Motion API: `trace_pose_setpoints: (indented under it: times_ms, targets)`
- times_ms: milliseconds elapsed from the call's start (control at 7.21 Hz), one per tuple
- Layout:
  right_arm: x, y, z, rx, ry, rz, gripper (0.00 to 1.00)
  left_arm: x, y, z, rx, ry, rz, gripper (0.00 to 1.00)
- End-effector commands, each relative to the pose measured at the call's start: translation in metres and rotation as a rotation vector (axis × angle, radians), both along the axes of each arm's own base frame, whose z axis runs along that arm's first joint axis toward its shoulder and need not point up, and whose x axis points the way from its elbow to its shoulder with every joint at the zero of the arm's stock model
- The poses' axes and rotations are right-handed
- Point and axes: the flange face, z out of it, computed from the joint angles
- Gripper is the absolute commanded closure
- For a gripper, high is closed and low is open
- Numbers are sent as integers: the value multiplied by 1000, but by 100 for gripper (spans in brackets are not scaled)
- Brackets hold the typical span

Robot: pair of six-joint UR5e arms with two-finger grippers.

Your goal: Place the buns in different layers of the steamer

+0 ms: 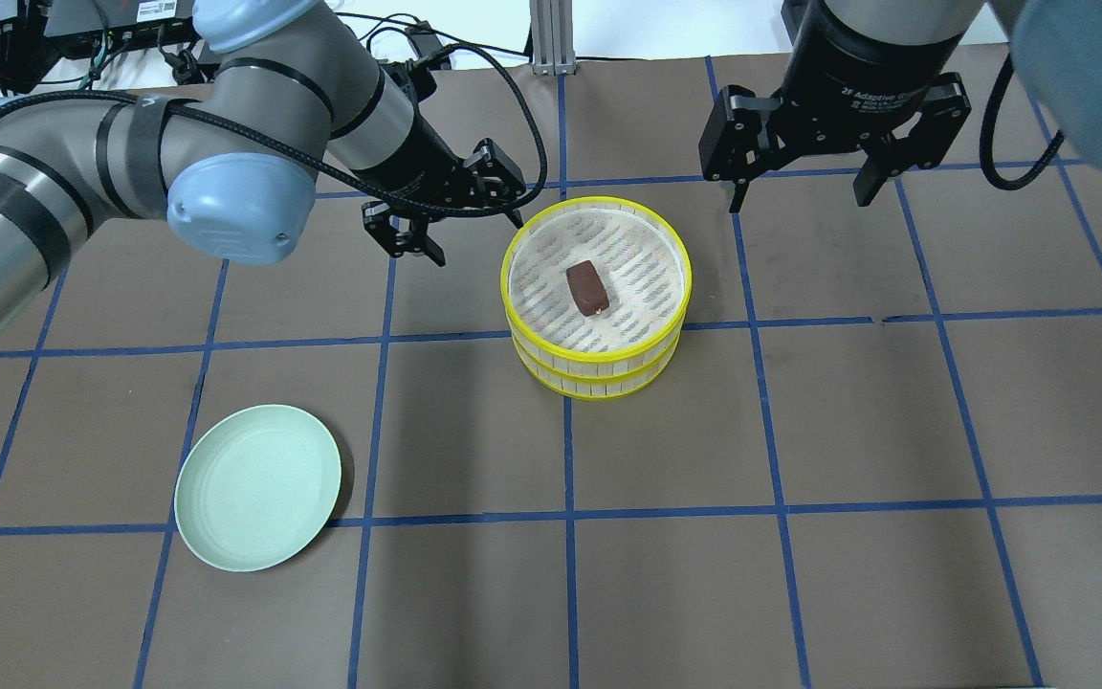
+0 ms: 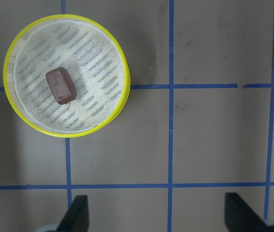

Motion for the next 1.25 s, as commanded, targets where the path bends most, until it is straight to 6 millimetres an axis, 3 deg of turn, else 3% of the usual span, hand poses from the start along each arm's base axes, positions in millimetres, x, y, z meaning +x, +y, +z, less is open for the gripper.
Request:
trace_pose_setpoints:
  times_ms: [0, 277, 416, 694, 1110]
  targets:
    - [0, 0, 0, 0, -1, 0, 0, 37, 17, 38, -48, -249, -118, 0]
    - [0, 0, 0, 1, -3, 0, 0, 90, 37, 89, -31, -390, -210, 0]
    - [0, 0, 0, -1, -3, 0, 0, 97, 57, 119, -12, -389, -201, 0]
    - [0, 0, 0, 0, -1, 0, 0, 93, 91, 146, 4, -344, -206, 0]
    - [-1, 0, 0, -1, -1, -1, 0, 85, 112, 171, -58, -271, -196, 0]
